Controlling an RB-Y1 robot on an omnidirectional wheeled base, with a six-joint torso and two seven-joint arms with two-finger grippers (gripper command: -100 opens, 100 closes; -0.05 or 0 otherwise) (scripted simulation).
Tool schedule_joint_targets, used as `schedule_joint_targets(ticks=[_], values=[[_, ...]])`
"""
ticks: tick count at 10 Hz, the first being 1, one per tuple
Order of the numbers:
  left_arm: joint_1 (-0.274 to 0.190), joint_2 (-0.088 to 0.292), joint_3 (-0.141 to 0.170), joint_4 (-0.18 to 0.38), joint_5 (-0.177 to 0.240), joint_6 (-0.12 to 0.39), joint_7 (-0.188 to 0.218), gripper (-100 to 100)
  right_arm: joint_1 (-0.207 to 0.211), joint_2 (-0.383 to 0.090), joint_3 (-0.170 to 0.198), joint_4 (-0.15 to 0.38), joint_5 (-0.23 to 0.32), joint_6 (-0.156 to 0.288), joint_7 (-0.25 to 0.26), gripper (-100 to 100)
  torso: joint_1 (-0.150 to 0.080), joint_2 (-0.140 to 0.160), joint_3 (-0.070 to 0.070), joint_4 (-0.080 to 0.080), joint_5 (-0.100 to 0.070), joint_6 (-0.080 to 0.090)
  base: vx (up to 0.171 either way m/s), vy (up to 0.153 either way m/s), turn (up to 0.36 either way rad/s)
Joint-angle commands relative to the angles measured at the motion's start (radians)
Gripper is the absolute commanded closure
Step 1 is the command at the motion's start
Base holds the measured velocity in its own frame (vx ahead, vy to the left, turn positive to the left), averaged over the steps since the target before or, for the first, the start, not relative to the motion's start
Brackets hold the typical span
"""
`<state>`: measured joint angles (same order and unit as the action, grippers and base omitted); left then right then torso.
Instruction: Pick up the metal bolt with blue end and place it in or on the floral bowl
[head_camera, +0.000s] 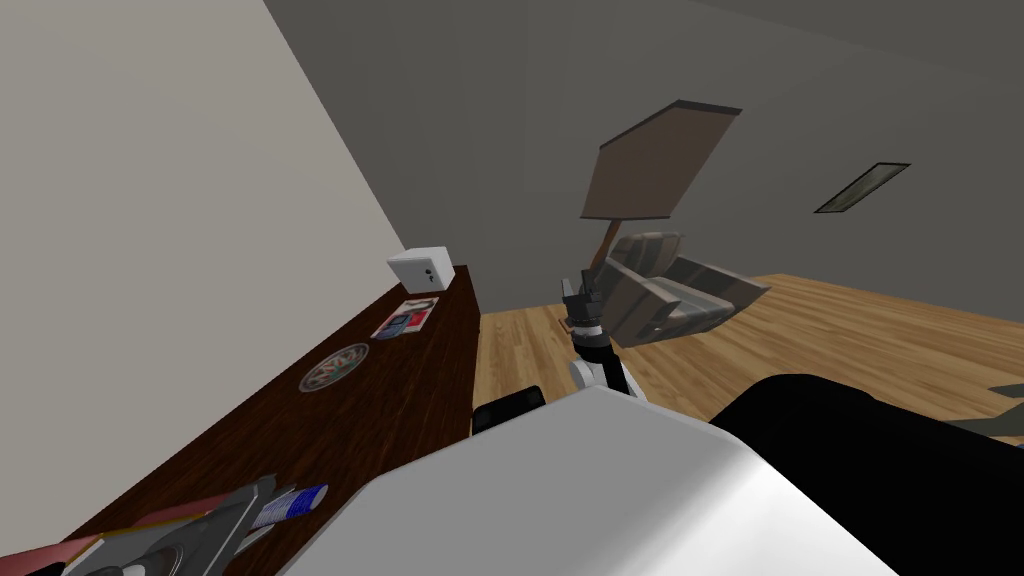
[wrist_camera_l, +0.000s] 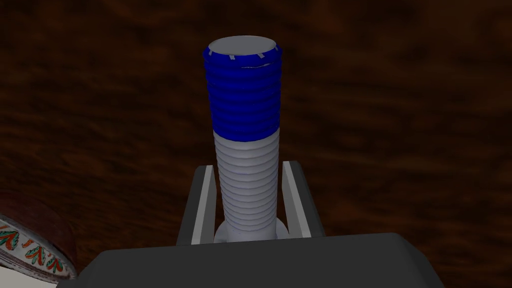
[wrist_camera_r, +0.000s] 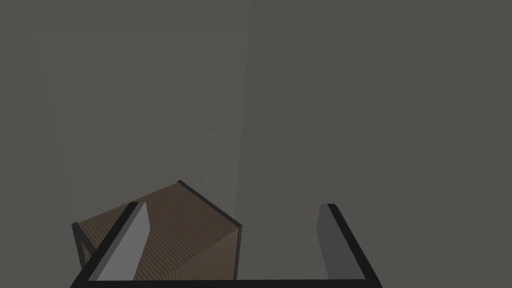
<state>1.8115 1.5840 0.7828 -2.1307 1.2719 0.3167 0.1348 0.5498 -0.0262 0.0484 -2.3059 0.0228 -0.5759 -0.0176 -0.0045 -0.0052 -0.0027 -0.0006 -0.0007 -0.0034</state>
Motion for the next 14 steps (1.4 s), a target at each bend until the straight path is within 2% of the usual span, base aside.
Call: schedule_joint_targets(ticks=[1, 3, 5, 6, 7, 8, 9, 10, 11, 12, 13, 14], values=[[-0.042, -0.005, -0.013, 0.008, 0.004, 0.02, -0.011, 100, 0.0, 0.0, 0.0, 0.0, 0.0, 0.0, 0.0, 0, 0.0, 0.0, 0.0, 0.0, 0.0, 0.0, -0.034, -0.154, 0.036], [-0.102, -0.01, -0.042, 0.023, 0.021, 0.048, -0.038, 100, 0.0, 0.0, 0.0, 0.0, 0.0, 0.0, 0.0, 0, -0.008, 0.002, 0.001, 0.001, -0.002, 0.0, -0.036, -0.177, 0.028], [-0.162, -0.012, -0.085, 0.047, 0.044, 0.084, -0.073, 100, 0.0, 0.0, 0.0, 0.0, 0.0, 0.0, 0.0, 0, -0.011, 0.002, 0.001, 0.001, -0.003, 0.0, -0.046, -0.212, 0.02], [-0.18, -0.012, -0.085, 0.047, 0.044, 0.084, -0.073, 100, 0.0, 0.0, 0.0, 0.0, 0.0, 0.0, 0.0, 0, -0.013, 0.003, 0.001, 0.0, -0.003, 0.0, -0.024, -0.17, 0.021], [-0.215, -0.012, -0.111, 0.062, 0.058, 0.105, -0.093, 100, 0.0, 0.0, 0.0, 0.0, 0.0, 0.0, 0.0, 0, -0.011, 0.001, 0.001, 0.001, -0.004, 0.0, -0.005, -0.137, 0.002], [-0.225, -0.012, -0.111, 0.062, 0.058, 0.105, -0.093, 100, 0.0, 0.0, 0.0, 0.0, 0.0, 0.0, 0.0, 0, -0.008, 0.0, 0.0, 0.0, -0.003, 0.001, -0.007, -0.082, 0.002], [-0.265, -0.012, -0.141, 0.08, 0.074, 0.128, -0.115, 100, 0.0, 0.0, 0.0, 0.0, 0.0, 0.0, 0.0, 0, -0.004, -0.001, 0.0, 0.0, -0.003, 0.001, -0.02, -0.096, -0.012], [-0.274, -0.012, -0.141, 0.08, 0.074, 0.128, -0.115, 100, 0.0, 0.0, 0.0, 0.0, 0.0, 0.0, 0.0, 0, -0.004, 0.0, 0.0, 0.0, -0.002, 0.001, -0.012, -0.083, 0.003], [-0.314, -0.01, -0.173, 0.099, 0.091, 0.152, -0.138, 100, 0.0, 0.0, 0.0, 0.0, 0.0, 0.0, 0.0, 0, -0.003, 0.0, 0.0, 0.0, -0.002, 0.001, 0.007, -0.106, -0.011], [-0.325, -0.01, -0.173, 0.099, 0.091, 0.152, -0.138, 100, 0.0, 0.0, 0.0, 0.0, 0.0, 0.0, 0.0, 0, -0.005, -0.001, -0.001, 0.0, -0.002, 0.001, 0.002, -0.109, 0.004], [-0.364, -0.008, -0.209, 0.121, 0.11, 0.177, -0.163, 100, 0.0, 0.0, 0.0, 0.0, 0.0, 0.0, 0.0, 0, -0.005, -0.002, -0.001, 0.0, -0.003, 0.001, -0.004, -0.114, -0.017], [-0.379, -0.008, -0.209, 0.121, 0.11, 0.177, -0.163, 100, 0.0, 0.0, 0.0, 0.0, 0.0, 0.0, 0.0, 0, -0.006, -0.002, -0.001, -0.001, -0.003, 0.001, -0.001, -0.085, 0.003]])
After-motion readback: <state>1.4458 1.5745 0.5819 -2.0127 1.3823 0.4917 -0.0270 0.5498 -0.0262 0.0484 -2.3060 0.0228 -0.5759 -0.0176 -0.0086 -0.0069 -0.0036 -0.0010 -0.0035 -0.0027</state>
